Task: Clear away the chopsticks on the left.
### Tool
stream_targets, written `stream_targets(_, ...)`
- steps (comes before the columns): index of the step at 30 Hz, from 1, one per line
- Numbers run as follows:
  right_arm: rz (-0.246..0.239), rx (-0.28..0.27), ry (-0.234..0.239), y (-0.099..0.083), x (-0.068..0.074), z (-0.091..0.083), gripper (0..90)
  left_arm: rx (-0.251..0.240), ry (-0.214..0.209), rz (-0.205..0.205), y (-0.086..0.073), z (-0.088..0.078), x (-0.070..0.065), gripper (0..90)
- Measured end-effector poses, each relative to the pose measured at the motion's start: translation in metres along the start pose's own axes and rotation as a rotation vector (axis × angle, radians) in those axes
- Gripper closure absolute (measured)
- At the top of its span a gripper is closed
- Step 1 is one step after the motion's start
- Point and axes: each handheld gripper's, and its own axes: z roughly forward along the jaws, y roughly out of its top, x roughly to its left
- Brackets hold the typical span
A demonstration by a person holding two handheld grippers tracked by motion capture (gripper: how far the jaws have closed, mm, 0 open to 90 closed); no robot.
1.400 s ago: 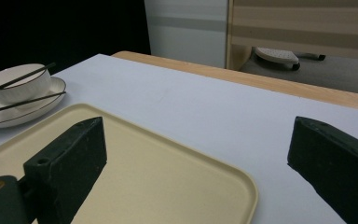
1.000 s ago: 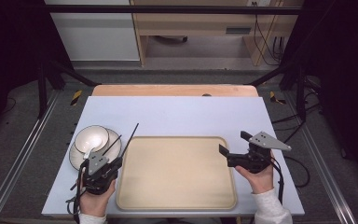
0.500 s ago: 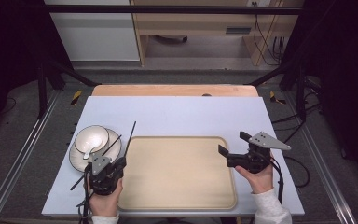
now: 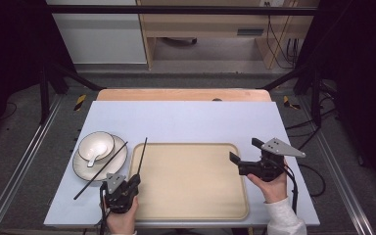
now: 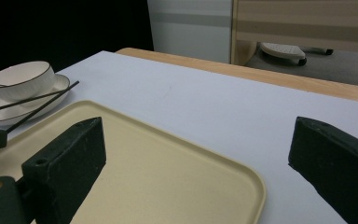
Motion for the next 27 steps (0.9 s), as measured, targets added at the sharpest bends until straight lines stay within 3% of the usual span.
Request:
stream_targets(11, -0.001, 0.008, -0.003, -0.001, 0.0007, 0.002, 4.1, 0.044, 0.051, -0.024, -0.0078, 0.0041, 0.0068, 85.1)
stream_targets(19, -0.001, 0.01, -0.004, -0.0012, 0.0008, 0.0022, 4.1, 0.08, 0.055, -0.032, -0.008, 0.0074, 0.0076, 84.6)
stream_targets(27, -0.001, 0.009, -0.004, -0.0007, 0.0008, 0.0013, 4.1, 0.082, 0.046, -0.022, -0.0063, 0.0073, 0.0075, 81.9)
